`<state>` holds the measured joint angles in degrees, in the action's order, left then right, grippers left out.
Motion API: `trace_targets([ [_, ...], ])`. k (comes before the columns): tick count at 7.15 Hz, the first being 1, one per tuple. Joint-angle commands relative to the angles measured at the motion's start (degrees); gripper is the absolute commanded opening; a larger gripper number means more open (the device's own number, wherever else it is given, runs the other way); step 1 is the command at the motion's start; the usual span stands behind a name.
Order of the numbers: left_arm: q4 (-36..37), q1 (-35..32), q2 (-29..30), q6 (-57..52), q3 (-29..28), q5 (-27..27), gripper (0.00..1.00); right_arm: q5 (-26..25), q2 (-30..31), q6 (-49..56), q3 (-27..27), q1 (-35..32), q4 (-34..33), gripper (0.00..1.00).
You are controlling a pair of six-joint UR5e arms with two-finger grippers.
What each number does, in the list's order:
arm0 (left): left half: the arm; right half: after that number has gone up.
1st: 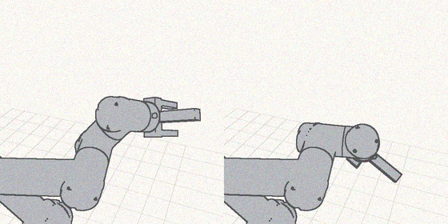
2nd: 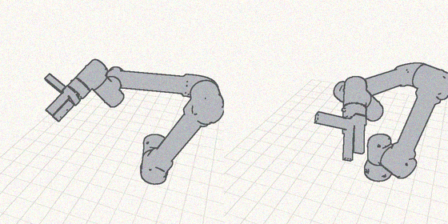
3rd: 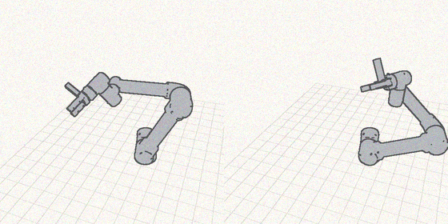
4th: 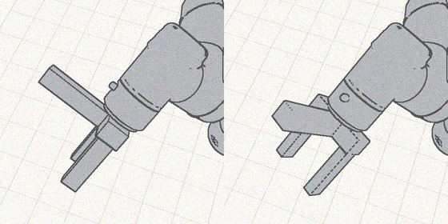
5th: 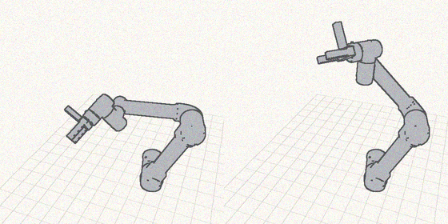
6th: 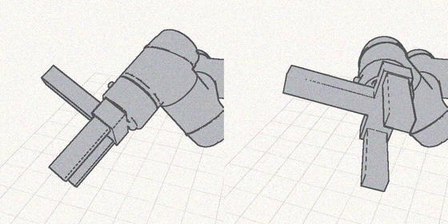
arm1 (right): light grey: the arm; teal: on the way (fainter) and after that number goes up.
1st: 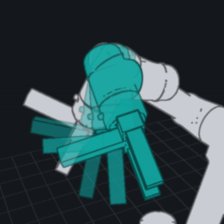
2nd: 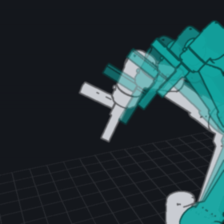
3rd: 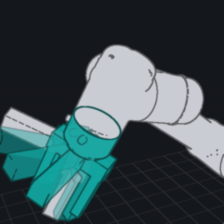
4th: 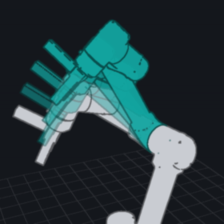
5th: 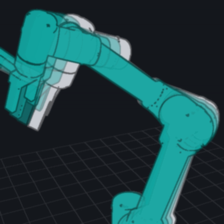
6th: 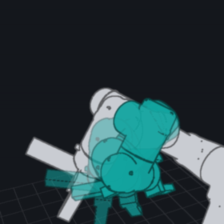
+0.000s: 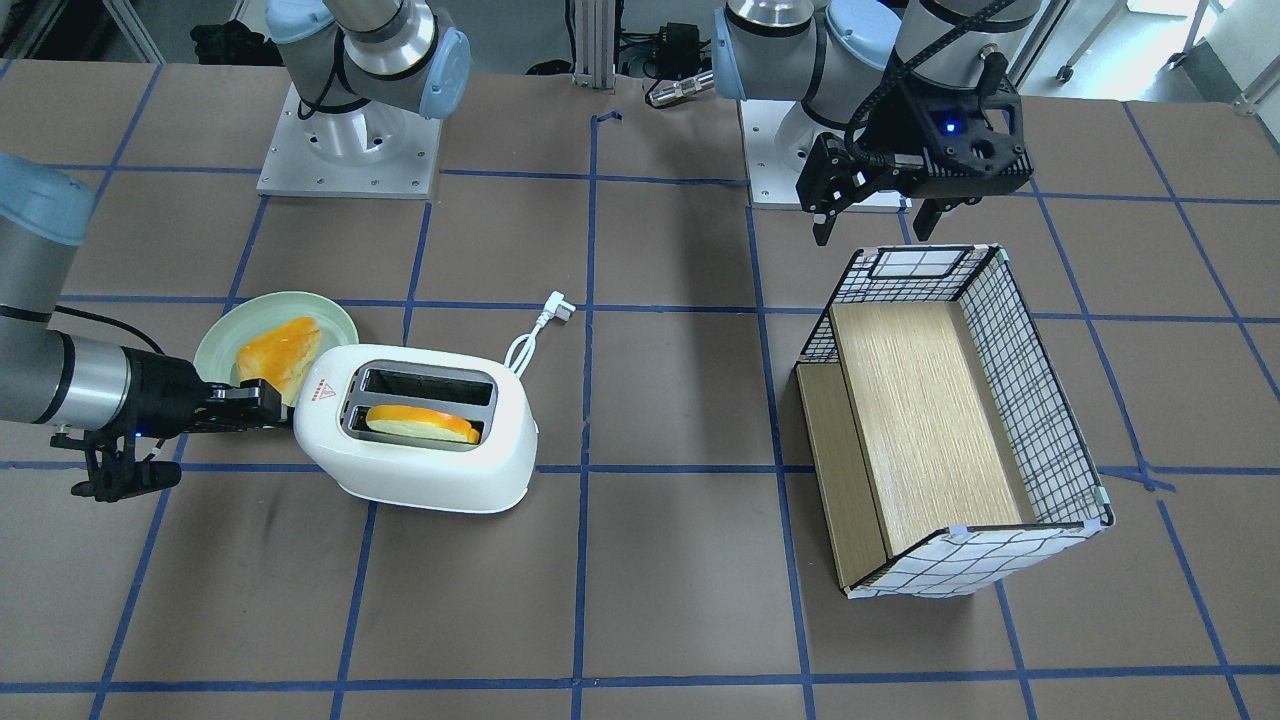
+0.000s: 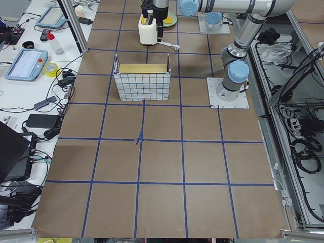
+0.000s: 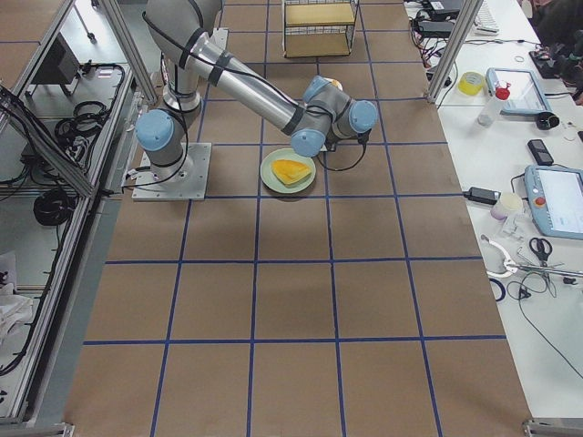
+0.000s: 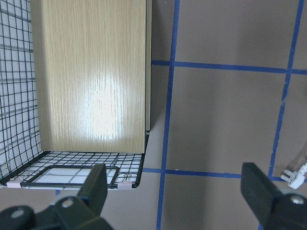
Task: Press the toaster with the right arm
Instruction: 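Lift the right gripper off the toaster lever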
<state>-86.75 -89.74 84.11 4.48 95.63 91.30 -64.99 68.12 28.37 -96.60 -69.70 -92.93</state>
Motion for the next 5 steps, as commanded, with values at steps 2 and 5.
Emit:
trace_targets([
  [2,0.0,0.0,0.0,0.0,0.0,0.0,1.0,0.0,-0.2,-1.6,-3.3,0.0,-3.5,0.0],
  [5,0.0,0.0,0.0,0.0,0.0,0.0,1.0,-3.8,2.0,-4.7,0.3,0.0,-3.2,0.01],
])
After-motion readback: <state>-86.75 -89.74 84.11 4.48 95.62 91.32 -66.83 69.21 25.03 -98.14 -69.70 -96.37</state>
